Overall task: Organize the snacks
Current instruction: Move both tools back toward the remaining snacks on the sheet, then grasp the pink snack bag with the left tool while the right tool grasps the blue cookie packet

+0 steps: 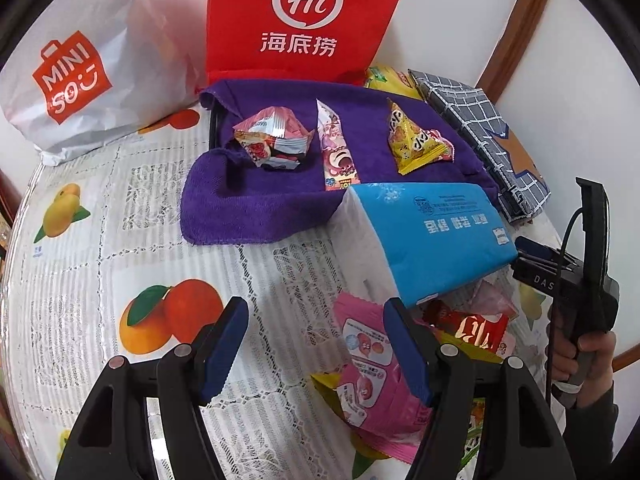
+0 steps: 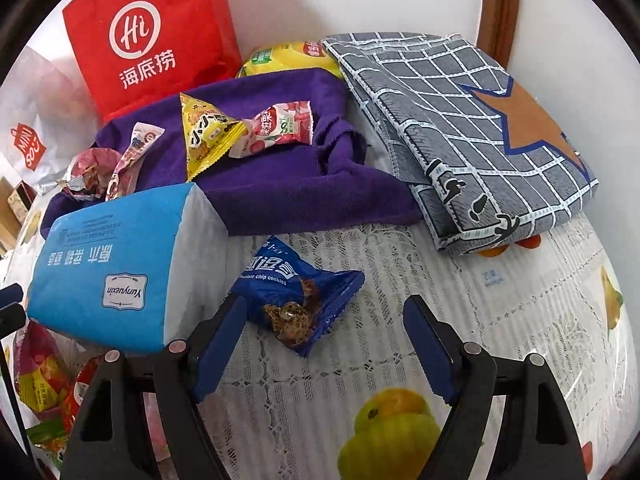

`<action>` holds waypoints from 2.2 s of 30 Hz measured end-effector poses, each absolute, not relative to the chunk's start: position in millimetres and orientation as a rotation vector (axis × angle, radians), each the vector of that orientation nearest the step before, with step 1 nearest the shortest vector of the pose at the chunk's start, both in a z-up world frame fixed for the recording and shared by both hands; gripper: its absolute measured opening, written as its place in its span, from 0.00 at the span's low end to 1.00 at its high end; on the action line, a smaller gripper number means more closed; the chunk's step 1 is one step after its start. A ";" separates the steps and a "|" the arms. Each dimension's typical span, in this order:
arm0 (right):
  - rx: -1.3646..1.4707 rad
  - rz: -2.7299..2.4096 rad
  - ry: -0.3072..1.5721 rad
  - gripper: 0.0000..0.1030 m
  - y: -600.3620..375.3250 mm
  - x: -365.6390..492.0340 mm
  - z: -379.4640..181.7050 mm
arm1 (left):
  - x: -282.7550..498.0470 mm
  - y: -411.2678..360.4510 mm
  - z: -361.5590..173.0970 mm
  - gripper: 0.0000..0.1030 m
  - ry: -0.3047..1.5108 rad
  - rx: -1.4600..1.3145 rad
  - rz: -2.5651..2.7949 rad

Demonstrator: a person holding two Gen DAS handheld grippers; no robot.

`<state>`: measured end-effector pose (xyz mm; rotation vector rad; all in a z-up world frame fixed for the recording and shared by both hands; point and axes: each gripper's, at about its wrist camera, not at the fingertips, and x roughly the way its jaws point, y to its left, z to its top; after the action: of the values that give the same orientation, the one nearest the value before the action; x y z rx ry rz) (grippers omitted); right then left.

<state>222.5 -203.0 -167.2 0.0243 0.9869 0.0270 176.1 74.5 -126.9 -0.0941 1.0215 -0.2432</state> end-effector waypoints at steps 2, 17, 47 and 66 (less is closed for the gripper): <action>0.022 0.032 0.991 0.41 -202.0 221.9 -167.6 | 176.6 78.6 -126.5 0.66 1.024 -0.103 -0.237; 0.022 0.074 0.924 0.67 -207.0 209.1 -154.5 | 176.4 92.6 -122.3 0.66 1.044 -0.160 -0.204; 0.038 0.294 0.994 0.38 -228.5 175.9 -165.3 | 119.9 61.4 -113.4 0.74 0.978 -0.170 -0.254; -0.067 0.228 0.965 0.75 -202.2 129.6 -172.7 | 117.0 40.8 -147.2 0.70 1.006 -0.030 -0.161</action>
<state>129.6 -202.2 -172.7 -0.0667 0.9646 0.2276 117.0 40.8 -147.2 -0.0300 1.0063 -0.1610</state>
